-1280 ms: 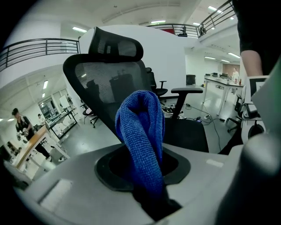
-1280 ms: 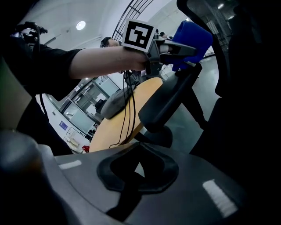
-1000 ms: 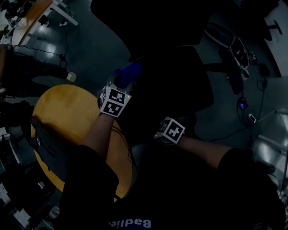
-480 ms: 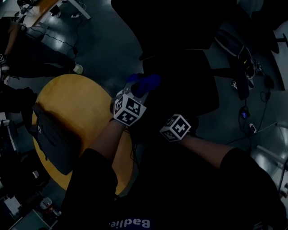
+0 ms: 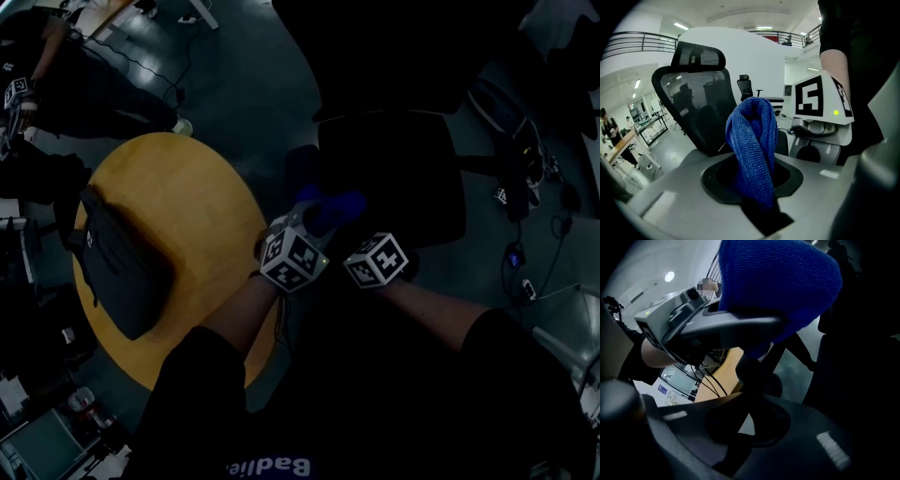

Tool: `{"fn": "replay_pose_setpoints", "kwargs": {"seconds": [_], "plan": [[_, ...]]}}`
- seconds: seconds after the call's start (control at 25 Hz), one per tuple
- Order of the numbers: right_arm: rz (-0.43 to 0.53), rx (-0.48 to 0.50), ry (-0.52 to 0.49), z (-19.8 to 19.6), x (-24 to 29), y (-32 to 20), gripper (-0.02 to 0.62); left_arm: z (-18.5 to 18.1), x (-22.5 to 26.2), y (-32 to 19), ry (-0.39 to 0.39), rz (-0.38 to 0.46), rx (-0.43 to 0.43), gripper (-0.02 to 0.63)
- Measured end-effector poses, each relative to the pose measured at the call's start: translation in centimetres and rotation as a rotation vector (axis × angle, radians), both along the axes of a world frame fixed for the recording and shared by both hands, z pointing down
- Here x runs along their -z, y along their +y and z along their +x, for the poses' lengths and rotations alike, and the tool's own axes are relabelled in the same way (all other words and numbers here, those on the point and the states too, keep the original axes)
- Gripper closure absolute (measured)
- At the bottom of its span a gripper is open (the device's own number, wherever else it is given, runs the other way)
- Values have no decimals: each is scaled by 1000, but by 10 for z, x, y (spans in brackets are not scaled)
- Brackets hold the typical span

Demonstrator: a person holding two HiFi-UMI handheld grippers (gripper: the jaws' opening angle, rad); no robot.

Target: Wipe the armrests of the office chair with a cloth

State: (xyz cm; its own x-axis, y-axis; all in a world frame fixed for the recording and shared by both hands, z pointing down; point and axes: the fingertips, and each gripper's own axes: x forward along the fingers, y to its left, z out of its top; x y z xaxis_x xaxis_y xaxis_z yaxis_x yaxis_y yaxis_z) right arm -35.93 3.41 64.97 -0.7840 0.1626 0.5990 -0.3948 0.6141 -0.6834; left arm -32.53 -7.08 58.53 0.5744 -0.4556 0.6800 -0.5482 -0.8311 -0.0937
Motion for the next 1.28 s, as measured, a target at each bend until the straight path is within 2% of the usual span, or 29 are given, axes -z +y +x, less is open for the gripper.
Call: {"fn": "replay_pose_setpoints", "kwargs": {"seconds": [0.16,0.32,0.48,0.68,0.96,1.16,1.28], "plan": [[7,4,-12,-2,3,2,591,4,-2,25,32,-25,20,477],[28,4,-54,-1,17,2,591,6,1,43,69,-35,65,477],[41,34,-53,12,20,12,591,8,6,58,115,-36,121,478],[86,50,-52,40,31,16,591,8,27,74,198,12,232,477],[138,21,-103,118,58,16,591,11,72,88,253,128,478,477],[170,3,-148,196,77,29,591,54,116,112,286,224,626,477],[182,-17,-173,240,82,37,591,88,135,129,308,265,682,477]]}}
